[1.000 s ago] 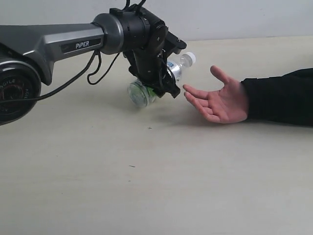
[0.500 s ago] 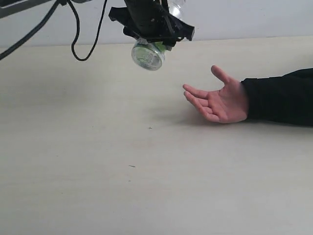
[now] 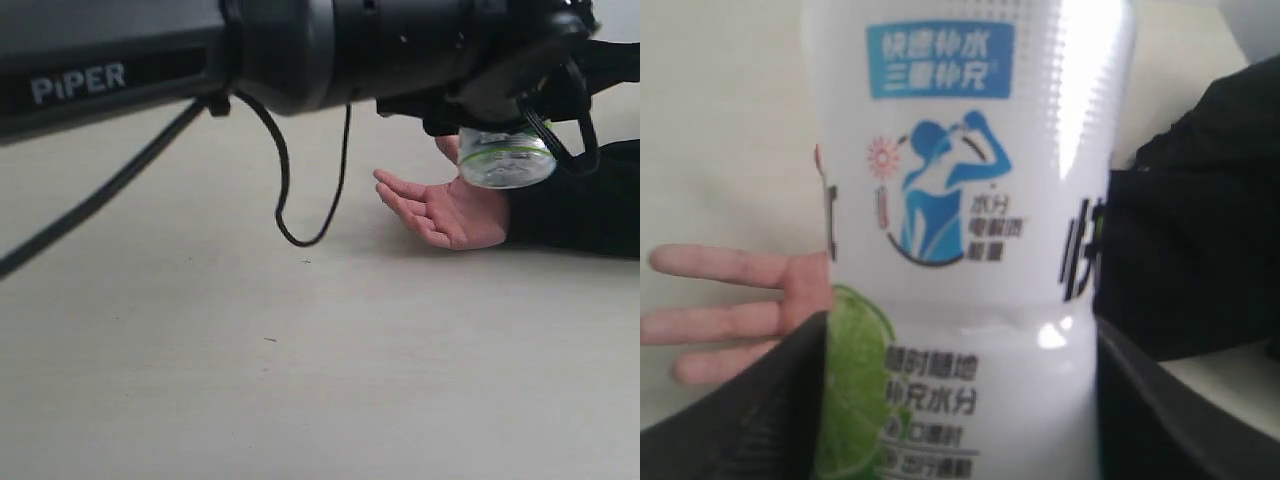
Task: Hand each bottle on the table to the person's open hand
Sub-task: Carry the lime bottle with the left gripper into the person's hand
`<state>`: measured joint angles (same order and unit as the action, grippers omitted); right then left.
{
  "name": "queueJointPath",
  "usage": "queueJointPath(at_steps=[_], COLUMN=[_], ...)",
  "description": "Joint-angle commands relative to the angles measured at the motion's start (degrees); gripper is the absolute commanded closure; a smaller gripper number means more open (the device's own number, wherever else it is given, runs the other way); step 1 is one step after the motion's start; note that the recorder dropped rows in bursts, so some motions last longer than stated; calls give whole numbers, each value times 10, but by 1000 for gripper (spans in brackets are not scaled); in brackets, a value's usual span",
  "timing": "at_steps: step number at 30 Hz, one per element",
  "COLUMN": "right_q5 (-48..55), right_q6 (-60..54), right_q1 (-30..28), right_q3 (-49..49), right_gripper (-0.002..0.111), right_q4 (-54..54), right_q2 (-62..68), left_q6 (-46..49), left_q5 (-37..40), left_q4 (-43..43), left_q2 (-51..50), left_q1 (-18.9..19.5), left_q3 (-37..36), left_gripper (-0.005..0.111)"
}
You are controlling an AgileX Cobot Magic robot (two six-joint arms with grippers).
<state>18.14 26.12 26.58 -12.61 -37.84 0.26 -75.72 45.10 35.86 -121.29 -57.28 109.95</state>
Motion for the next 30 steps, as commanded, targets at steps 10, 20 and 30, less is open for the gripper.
queueJointPath(at_steps=[10,20,30], right_q5=[-6,-6,-6], right_q6=[0,0,0], right_q1=[1,1,1], right_q3=[2,2,2], right_gripper=[101,101,101], right_q4=[2,2,2], right_q2=[-3,-3,-3], left_q6=[-256,-256,-251], left_q5=[-35,-83,-96], left_q4=[83,65,55], left_q2=[-122,-145,-153], left_q1=[0,24,26], left_q3=[-4,-4,-4], left_gripper=[107,107,101])
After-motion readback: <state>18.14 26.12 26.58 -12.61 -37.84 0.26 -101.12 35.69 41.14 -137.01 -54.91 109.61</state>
